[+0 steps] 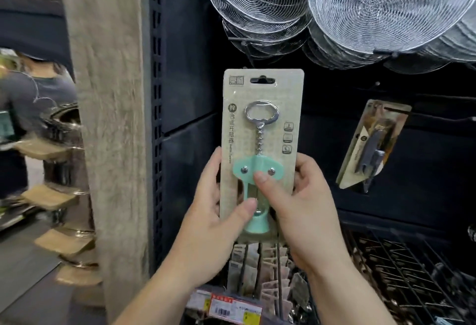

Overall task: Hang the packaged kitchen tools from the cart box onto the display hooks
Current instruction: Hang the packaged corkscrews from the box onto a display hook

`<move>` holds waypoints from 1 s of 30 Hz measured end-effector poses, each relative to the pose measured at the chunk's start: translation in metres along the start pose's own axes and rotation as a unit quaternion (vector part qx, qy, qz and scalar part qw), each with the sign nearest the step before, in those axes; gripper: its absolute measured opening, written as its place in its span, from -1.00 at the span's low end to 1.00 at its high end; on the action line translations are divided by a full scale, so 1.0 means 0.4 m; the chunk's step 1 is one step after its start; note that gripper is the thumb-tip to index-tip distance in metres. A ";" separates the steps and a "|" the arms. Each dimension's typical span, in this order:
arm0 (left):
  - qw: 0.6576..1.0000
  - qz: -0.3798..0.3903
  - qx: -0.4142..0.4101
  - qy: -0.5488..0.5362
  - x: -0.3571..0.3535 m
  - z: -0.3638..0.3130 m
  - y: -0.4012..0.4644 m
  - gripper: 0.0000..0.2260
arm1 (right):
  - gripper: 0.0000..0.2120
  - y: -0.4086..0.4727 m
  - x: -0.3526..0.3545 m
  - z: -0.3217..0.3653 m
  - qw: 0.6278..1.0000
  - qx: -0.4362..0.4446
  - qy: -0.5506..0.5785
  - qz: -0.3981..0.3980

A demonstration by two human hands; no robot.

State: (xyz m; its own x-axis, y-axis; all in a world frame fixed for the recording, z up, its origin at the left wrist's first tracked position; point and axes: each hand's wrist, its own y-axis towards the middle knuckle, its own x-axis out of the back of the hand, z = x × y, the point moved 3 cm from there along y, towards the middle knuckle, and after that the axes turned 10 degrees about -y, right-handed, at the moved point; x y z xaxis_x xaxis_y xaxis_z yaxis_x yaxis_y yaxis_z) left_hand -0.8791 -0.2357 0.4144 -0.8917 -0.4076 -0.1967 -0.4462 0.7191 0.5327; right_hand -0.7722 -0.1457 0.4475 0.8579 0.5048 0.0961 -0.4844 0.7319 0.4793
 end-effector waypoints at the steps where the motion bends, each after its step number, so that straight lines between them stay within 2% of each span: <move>1: 1.000 -0.004 -0.004 -0.006 0.006 -0.002 0.005 -0.32 | -0.69 0.004 -0.008 0.006 1.000 0.006 -0.001 0.002; 5: 1.000 -0.012 -0.007 -0.016 0.021 -0.016 0.029 -0.28 | -0.70 0.033 -0.036 0.019 1.000 0.001 0.005 0.012; 12: 0.999 -0.003 -0.033 -0.008 0.028 -0.035 0.080 -0.44 | -0.72 0.086 -0.061 0.026 1.000 0.005 -0.011 0.006; 17: 1.000 -0.014 -0.009 -0.004 0.043 -0.013 0.074 -0.31 | -0.78 0.079 -0.058 0.011 0.999 0.017 -0.032 0.010; 19: 1.000 -0.023 0.000 0.002 0.045 -0.008 0.077 -0.27 | -0.77 0.075 -0.049 0.008 0.997 0.028 -0.059 0.032; 22: 0.998 -0.050 0.010 0.028 0.055 0.006 0.089 -0.26 | -0.69 0.069 -0.039 0.006 0.981 0.043 -0.163 0.090; 25: 0.991 -0.111 0.020 0.077 0.073 0.038 0.094 -0.40 | -0.55 0.070 -0.032 -0.016 0.963 0.034 -0.246 0.100; 27: 0.985 -0.138 0.022 0.103 0.079 0.066 0.091 -0.54 | -0.50 0.078 -0.026 -0.040 0.962 0.032 -0.261 0.073; 30: 0.981 -0.140 0.042 0.127 0.083 0.110 0.086 -0.60 | -0.49 0.104 -0.028 -0.072 0.959 0.033 -0.279 0.032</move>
State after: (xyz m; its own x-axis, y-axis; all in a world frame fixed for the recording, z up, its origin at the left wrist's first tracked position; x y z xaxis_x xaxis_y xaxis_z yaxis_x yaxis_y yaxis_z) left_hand -0.9274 -0.1997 0.3901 -0.6900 -0.7157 -0.1081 -0.6853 0.5978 0.4159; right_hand -0.8070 -0.1077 0.4414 0.7936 0.2101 0.5710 -0.5430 0.6681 0.5087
